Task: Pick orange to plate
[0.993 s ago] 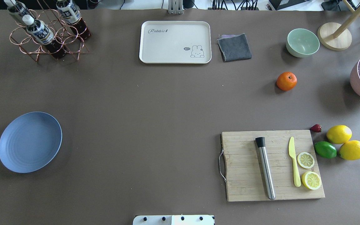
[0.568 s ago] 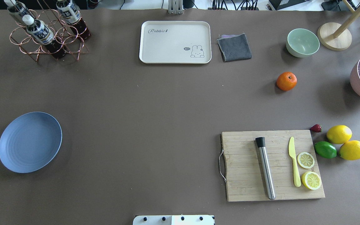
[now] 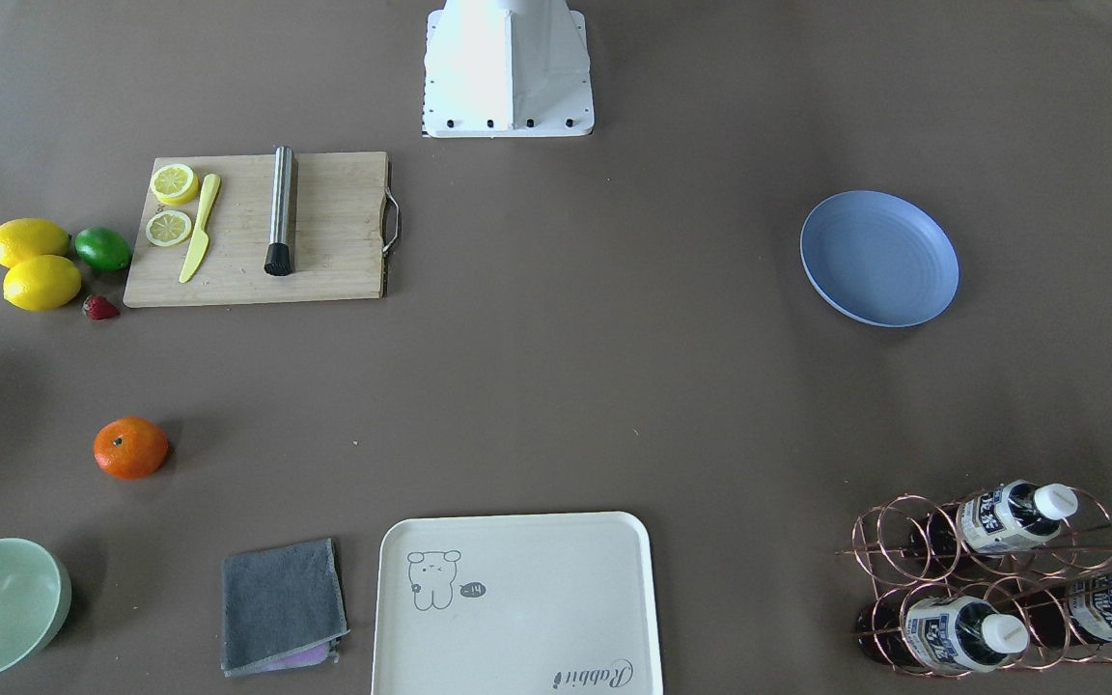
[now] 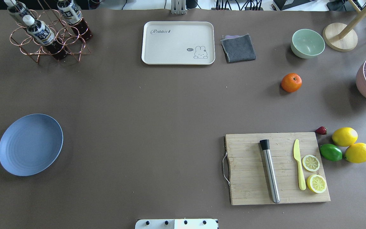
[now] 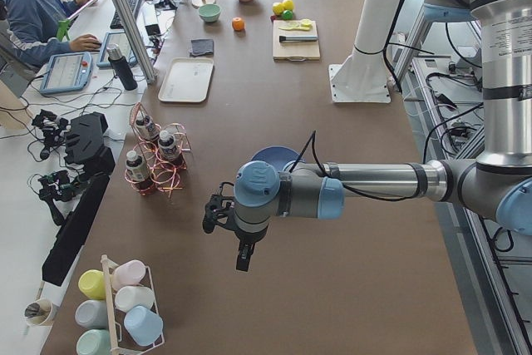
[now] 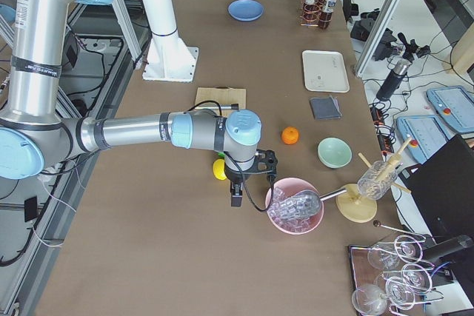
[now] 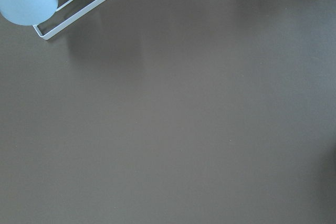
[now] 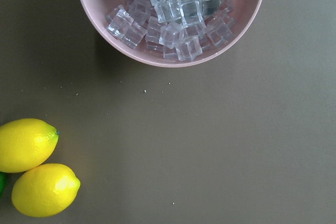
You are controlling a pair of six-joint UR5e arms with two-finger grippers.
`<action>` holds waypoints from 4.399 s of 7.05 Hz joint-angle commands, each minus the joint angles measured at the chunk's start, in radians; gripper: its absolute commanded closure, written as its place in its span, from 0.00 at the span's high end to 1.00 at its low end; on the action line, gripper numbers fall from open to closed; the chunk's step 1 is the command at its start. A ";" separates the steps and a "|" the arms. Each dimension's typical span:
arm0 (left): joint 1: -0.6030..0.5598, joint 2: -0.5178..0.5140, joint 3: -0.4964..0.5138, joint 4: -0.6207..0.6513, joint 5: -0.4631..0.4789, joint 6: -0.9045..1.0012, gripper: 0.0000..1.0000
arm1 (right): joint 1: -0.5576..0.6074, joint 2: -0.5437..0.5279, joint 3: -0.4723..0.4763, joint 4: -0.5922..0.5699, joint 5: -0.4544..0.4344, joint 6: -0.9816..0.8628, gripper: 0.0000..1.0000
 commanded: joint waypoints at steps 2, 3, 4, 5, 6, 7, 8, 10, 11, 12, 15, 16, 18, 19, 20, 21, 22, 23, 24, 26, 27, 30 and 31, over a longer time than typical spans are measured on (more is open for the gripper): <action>-0.001 -0.006 -0.033 -0.001 -0.003 -0.002 0.98 | 0.000 0.001 0.003 0.000 0.002 0.000 1.00; -0.001 -0.006 -0.053 0.002 -0.009 -0.005 0.98 | 0.000 0.001 0.003 0.002 0.002 -0.003 1.00; -0.003 -0.007 -0.071 -0.004 -0.010 -0.003 0.98 | 0.000 -0.001 -0.004 0.041 0.002 -0.002 1.00; -0.003 -0.053 -0.026 -0.087 -0.004 -0.014 0.98 | 0.000 -0.003 -0.011 0.067 0.004 0.000 1.00; -0.003 -0.056 0.017 -0.106 -0.010 0.001 0.98 | 0.000 -0.003 -0.011 0.106 0.004 -0.002 1.00; -0.003 -0.053 0.013 -0.154 -0.012 -0.002 0.98 | 0.000 -0.003 -0.029 0.147 0.005 0.000 1.00; 0.006 -0.053 0.015 -0.195 -0.069 -0.011 0.98 | -0.002 -0.003 -0.031 0.234 0.002 -0.002 1.00; 0.079 -0.037 0.018 -0.316 -0.119 -0.093 0.98 | -0.030 -0.003 -0.031 0.366 0.002 0.195 1.00; 0.166 -0.053 0.012 -0.348 -0.119 -0.233 0.98 | -0.093 -0.003 -0.030 0.438 -0.008 0.331 1.00; 0.225 -0.040 0.024 -0.463 -0.116 -0.373 0.99 | -0.157 -0.001 -0.030 0.506 -0.021 0.447 1.00; 0.478 0.014 0.115 -0.779 -0.107 -0.728 0.98 | -0.346 -0.004 -0.030 0.681 -0.091 0.728 1.00; 0.549 0.014 0.164 -0.903 -0.060 -0.827 0.98 | -0.382 -0.004 -0.030 0.710 -0.108 0.762 1.00; 0.668 0.013 0.261 -1.109 0.023 -0.983 0.98 | -0.394 -0.006 -0.027 0.715 -0.110 0.762 1.00; 0.698 0.011 0.262 -1.122 0.042 -1.008 0.97 | -0.394 -0.006 -0.027 0.715 -0.111 0.762 1.00; 0.713 0.011 0.262 -1.134 0.050 -1.006 0.95 | -0.394 -0.006 -0.027 0.715 -0.111 0.762 1.00; 0.736 0.011 0.266 -1.165 0.060 -1.008 0.88 | -0.394 -0.006 -0.027 0.715 -0.113 0.762 1.00; 0.746 0.011 0.272 -1.168 0.065 -1.008 0.85 | -0.394 -0.006 -0.027 0.715 -0.111 0.762 1.00; 0.746 0.011 0.275 -1.168 0.065 -1.008 0.84 | -0.394 -0.006 -0.025 0.715 -0.117 0.762 1.00; 0.746 0.011 0.278 -1.168 0.065 -1.006 0.81 | -0.394 -0.006 -0.027 0.715 -0.125 0.762 1.00; 0.758 0.011 0.288 -1.168 0.065 -1.002 0.72 | -0.394 -0.006 -0.027 0.715 -0.125 0.762 1.00; 0.759 0.011 0.288 -1.168 0.065 -1.003 0.60 | -0.394 -0.006 -0.027 0.715 -0.125 0.762 1.00; 0.758 0.008 0.275 -1.192 0.062 -1.011 0.00 | -0.394 -0.006 -0.027 0.715 -0.125 0.762 1.00; 0.756 0.006 0.266 -1.197 0.051 -1.011 0.00 | -0.394 -0.007 -0.027 0.715 -0.125 0.762 1.00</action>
